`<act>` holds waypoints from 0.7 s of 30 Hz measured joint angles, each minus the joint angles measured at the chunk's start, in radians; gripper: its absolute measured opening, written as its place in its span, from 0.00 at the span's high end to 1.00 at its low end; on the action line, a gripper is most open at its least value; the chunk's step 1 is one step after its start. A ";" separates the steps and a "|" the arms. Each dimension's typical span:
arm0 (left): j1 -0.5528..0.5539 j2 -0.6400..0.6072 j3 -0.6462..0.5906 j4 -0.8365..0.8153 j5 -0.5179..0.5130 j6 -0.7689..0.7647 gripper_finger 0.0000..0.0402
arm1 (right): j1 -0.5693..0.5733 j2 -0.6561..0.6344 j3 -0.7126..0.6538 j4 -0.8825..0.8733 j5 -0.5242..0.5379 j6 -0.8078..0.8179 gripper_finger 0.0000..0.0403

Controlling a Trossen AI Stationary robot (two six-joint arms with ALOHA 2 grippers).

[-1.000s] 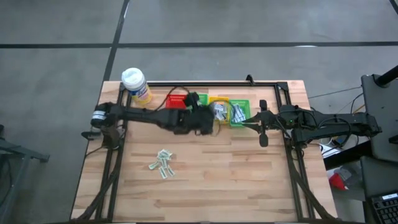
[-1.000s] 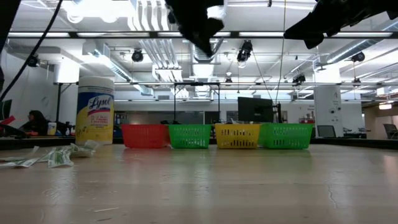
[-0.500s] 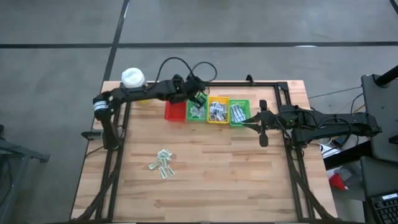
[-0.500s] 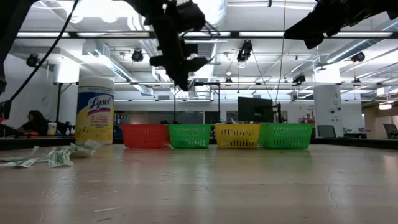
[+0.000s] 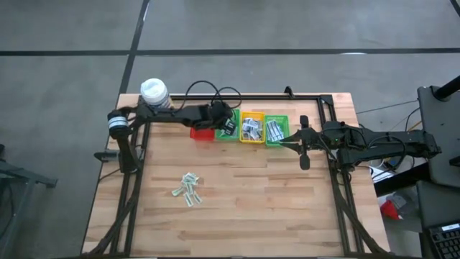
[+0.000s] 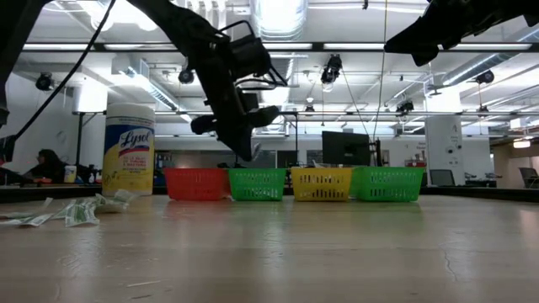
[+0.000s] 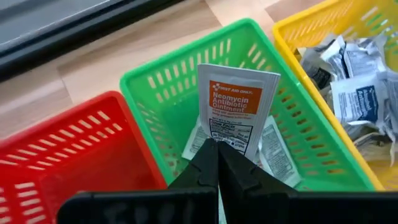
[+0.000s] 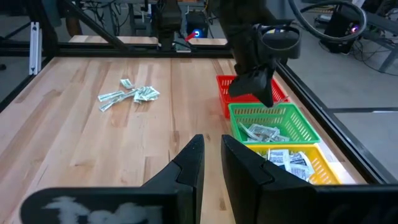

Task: Pick & Place First Aid Supplies
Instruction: Put the orange ointment pack into the left green bin

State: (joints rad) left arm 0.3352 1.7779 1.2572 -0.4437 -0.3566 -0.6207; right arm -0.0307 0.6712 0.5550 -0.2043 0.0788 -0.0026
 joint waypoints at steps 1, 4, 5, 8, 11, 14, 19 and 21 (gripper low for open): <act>-0.002 0.000 -0.008 0.013 0.000 -0.011 1.00 | 0.000 0.000 0.000 0.000 0.000 0.001 0.87; -0.010 0.002 -0.022 0.023 -0.002 -0.026 1.00 | 0.000 0.000 0.000 0.000 0.000 0.000 0.87; -0.015 0.008 -0.022 0.026 -0.003 -0.028 1.00 | 0.000 0.000 0.000 0.000 0.000 0.000 0.87; -0.024 0.027 -0.018 0.026 -0.002 -0.038 1.00 | 0.000 0.000 0.000 0.000 0.000 0.001 0.87; -0.036 0.055 -0.008 0.037 -0.003 -0.046 1.00 | 0.000 0.000 0.000 0.000 0.000 0.002 0.87; -0.043 0.082 0.009 0.038 -0.010 -0.046 1.00 | 0.000 0.000 0.000 0.000 0.000 0.000 0.87; -0.043 0.093 0.023 0.037 -0.028 -0.051 1.00 | 0.000 0.000 0.000 0.000 0.000 0.000 0.87; -0.043 0.094 0.023 0.042 -0.028 -0.052 1.00 | 0.000 0.000 0.000 0.000 0.000 0.001 0.87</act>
State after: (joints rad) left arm 0.2924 1.8714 1.2804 -0.4013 -0.3843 -0.6725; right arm -0.0307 0.6710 0.5552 -0.2047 0.0788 -0.0013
